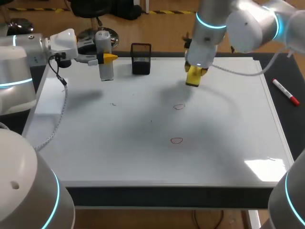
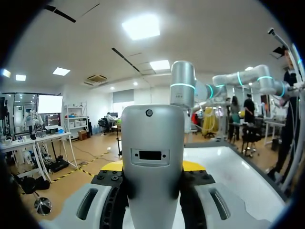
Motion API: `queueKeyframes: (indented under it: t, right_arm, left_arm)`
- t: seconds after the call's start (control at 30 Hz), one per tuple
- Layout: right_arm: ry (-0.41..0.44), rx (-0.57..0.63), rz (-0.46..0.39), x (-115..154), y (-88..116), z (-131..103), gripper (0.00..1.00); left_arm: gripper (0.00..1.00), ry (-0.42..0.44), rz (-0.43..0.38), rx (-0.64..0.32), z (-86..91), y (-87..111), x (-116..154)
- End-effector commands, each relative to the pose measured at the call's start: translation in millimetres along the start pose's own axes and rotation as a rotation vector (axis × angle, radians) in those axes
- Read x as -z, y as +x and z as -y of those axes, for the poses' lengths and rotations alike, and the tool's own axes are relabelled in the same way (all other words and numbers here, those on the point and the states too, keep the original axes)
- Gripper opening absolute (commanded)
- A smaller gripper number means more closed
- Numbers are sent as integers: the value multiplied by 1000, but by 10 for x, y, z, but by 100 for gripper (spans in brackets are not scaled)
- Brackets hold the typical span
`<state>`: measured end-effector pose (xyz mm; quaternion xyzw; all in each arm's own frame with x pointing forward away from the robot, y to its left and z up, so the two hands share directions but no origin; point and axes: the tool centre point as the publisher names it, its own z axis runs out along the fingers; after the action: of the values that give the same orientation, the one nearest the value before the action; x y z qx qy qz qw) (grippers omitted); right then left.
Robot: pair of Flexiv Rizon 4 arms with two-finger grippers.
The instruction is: Pick up the inspection probe, press it on each red-marked spot on the whiteboard one by one, put down the probe, pick up the eraser, and wipe off all the red marks.
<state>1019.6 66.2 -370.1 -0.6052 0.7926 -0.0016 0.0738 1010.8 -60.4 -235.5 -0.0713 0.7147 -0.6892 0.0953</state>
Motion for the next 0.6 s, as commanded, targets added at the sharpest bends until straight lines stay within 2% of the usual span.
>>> queueKeyframes:
  t: [0.03,0.23,0.4,0.6]
  right_arm:
    - [-7,8,4,-55,-118,-71,0]
    - [-31,48,17,-73,-316,-236,0]
    - [-83,81,35,-126,-480,-425,0]
    - [-128,102,43,-153,-590,-626,0]
  left_arm:
    - [0,1,2,-2,4,5,-2]
    - [0,1,2,-2,4,5,-2]
    - [0,1,2,-2,4,5,-2]
    - [0,1,2,-2,4,5,-2]
